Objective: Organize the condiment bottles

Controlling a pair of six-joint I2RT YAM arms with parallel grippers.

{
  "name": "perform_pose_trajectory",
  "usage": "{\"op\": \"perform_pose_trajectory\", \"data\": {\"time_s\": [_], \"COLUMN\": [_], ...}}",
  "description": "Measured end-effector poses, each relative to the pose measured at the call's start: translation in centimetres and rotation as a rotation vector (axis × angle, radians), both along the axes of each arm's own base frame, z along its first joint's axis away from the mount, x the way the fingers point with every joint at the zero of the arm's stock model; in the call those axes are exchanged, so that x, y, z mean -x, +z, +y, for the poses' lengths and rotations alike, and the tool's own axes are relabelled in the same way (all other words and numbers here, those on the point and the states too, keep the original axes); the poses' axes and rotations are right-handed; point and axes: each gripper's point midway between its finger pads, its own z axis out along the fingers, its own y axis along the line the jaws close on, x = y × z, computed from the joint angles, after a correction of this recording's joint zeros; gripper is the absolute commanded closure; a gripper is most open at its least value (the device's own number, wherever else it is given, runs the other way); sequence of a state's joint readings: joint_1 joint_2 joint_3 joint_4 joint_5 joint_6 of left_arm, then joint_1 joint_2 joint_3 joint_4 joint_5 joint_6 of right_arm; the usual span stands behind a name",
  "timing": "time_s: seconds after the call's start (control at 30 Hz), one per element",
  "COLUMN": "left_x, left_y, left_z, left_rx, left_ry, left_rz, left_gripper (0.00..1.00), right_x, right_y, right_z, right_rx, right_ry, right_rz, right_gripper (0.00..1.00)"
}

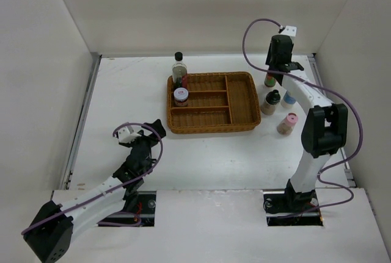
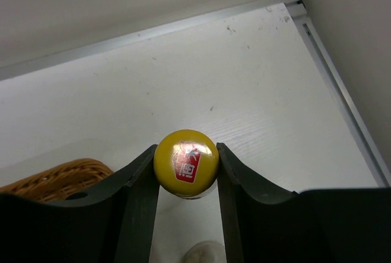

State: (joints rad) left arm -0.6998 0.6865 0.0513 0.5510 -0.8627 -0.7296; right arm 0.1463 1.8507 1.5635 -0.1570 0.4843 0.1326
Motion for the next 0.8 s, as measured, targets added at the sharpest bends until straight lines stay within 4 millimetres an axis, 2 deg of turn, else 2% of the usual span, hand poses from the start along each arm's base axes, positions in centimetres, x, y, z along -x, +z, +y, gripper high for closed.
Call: {"op": "perform_pose_trajectory", "data": {"time_s": [0.1,0.2,0.33,0.43,0.53,0.63,0.8], "left_x": [-0.1,-0.1,-0.2,-0.2,-0.2,-0.2,-0.2], "left_y": [-0.1,-0.1,-0.3,-0.5,-0.5,-0.5,-0.4], "left_z": [0.1,0.2,0.4,0.6,0.7,0.8,0.7], "left_rx": [-0.004,-0.002,-0.002,-0.001,0.008,0.017,0.030], "left_ry": [0.006,0.007,0.020,0.032,0.042,0.046,0.046], "left_rz": [0.005,0.004,0.010,0.014,0.012,0.010,0.008], "left_gripper": [0.00,0.00,0.00,0.00,0.00,0.00,0.00], "right_x": [0.4,1.7,4.8,7.3,9.6,11.8,14.1], "right_y": [2.7,6.3,11.1,13.4,14.1,13.5,11.6], "right_z": [1.6,4.7,10.9,16.2,21.6,26.0,31.0], "right_rx": [-0.001,-0.010,-0.048,-0.082,-0.114,-0.137,-0.155], "right_ry": [0.035,0.101,0.240,0.365,0.491,0.602,0.707], "right_rz": [-0.051,-0.120,-0.219,-0.271,-0.289,-0.270,-0.232], "right_gripper": [0.75,0.75,0.75,0.75,0.74,0.75,0.75]}}
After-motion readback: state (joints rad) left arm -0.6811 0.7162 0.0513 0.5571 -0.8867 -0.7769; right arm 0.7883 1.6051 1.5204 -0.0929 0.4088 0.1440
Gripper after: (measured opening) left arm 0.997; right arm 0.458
